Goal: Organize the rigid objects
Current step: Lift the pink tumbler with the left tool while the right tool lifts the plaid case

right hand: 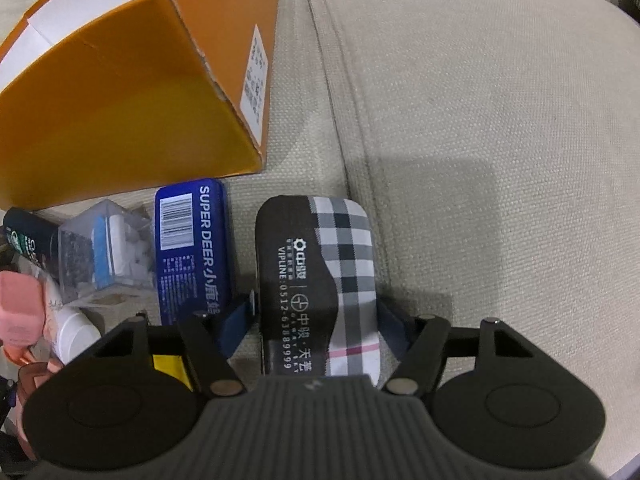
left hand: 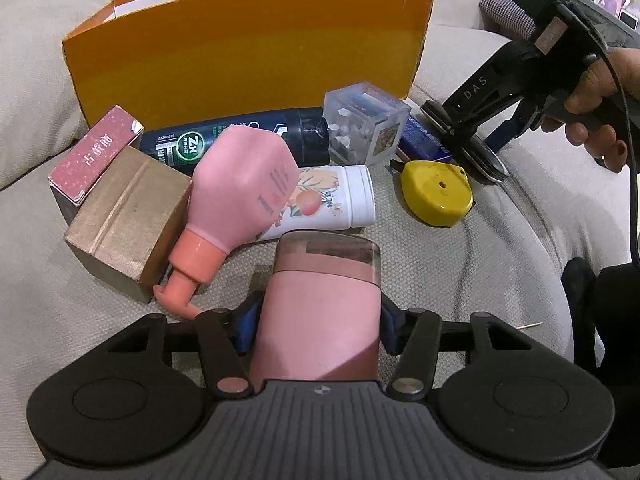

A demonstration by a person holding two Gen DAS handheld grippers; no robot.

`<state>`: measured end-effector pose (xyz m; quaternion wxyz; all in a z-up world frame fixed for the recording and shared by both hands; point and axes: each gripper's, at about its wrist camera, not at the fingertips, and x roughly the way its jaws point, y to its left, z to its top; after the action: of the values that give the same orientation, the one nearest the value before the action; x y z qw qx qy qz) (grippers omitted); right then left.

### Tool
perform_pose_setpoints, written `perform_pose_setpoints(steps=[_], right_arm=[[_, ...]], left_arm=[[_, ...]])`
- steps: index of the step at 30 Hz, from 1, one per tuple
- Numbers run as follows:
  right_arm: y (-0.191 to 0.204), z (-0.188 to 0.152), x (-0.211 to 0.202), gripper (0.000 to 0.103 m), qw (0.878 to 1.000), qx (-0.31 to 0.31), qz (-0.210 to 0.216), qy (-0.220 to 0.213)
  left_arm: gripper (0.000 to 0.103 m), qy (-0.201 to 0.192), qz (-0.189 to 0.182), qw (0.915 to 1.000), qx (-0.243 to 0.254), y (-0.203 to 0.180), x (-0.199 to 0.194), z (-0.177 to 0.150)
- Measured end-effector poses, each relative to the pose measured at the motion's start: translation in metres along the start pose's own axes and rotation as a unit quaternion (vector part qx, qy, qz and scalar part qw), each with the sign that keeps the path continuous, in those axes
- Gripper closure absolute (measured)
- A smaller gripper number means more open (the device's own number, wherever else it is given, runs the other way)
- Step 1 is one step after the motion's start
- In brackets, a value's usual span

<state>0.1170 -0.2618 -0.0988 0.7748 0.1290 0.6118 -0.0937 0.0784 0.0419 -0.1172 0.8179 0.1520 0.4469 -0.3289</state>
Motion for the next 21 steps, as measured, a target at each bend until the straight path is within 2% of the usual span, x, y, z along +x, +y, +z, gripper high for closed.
perform_pose_setpoints(steps=[9,11,12,18,20,21], right_arm=[[0.006,-0.009,-0.014,0.039,1.000,-0.027,-0.008,0.001],[0.005,-0.012,-0.021,0.040,1.000,-0.028,-0.005,-0.002],[0.004,-0.014,-0.026,0.043,1.000,-0.028,-0.003,-0.004],[-0.001,-0.022,-0.045,0.044,0.999,-0.024,0.014,-0.016],[-0.003,-0.024,-0.048,0.053,0.999,-0.021,0.022,-0.022],[-0.004,-0.024,-0.052,0.075,0.999,-0.019,0.024,-0.026]], left_arm=[[0.039,-0.006,0.009,0.9999,0.009,0.000,-0.008,-0.005],[0.039,-0.008,0.007,0.9999,0.006,0.002,-0.012,-0.007],[0.039,-0.011,0.005,0.9999,0.006,0.002,-0.015,-0.007],[0.040,-0.023,0.005,0.9997,-0.001,0.001,-0.026,-0.007],[0.040,-0.027,0.007,0.9996,-0.004,0.001,-0.029,-0.007],[0.040,-0.029,0.008,0.9995,-0.006,0.001,-0.030,-0.007]])
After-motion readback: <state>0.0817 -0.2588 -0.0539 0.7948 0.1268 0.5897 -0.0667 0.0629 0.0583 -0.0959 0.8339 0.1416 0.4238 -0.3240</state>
